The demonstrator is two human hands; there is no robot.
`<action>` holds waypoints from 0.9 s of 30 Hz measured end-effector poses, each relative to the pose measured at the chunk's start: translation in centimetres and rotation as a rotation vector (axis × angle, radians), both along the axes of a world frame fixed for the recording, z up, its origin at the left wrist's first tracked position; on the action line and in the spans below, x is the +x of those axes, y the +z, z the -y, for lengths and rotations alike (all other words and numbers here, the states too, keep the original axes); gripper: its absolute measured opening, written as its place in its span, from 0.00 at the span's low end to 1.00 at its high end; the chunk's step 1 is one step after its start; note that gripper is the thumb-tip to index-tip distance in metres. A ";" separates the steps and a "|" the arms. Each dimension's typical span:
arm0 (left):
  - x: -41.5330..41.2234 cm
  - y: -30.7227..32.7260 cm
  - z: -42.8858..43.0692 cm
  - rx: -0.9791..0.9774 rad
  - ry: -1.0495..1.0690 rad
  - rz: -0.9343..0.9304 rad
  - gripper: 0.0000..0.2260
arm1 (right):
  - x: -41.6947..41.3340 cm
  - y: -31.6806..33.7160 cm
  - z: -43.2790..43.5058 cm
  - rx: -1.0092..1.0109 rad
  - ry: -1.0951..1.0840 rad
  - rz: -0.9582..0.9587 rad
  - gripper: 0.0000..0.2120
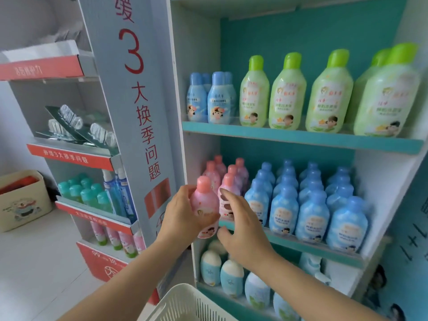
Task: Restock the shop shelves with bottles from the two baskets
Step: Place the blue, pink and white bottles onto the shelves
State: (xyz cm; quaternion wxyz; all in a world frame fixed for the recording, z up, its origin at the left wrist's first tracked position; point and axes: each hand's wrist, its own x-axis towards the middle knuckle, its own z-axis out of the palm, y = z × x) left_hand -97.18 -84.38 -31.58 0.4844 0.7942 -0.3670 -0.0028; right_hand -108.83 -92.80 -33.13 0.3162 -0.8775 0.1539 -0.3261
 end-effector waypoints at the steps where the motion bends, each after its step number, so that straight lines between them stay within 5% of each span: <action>1: 0.2 0.1 -0.1 0.013 -0.015 0.021 0.27 | 0.4 0.8 0.3 0.025 0.014 -0.002 0.33; 5: 1.1 0.2 -0.4 0.042 -0.080 0.054 0.25 | 2.8 3.5 1.0 0.038 0.069 -0.100 0.32; 11: 2.6 0.1 -0.3 0.068 -0.112 0.017 0.29 | 5.5 6.2 1.8 -0.108 -0.003 -0.269 0.14; 18: 5.6 0.0 0.9 0.090 -0.076 -0.005 0.34 | 8.7 7.9 3.7 -0.144 -0.144 -0.310 0.11; 27: 6.7 -2.8 1.4 0.017 -0.091 0.009 0.20 | 12.2 7.1 6.9 -0.166 -0.268 -0.433 0.08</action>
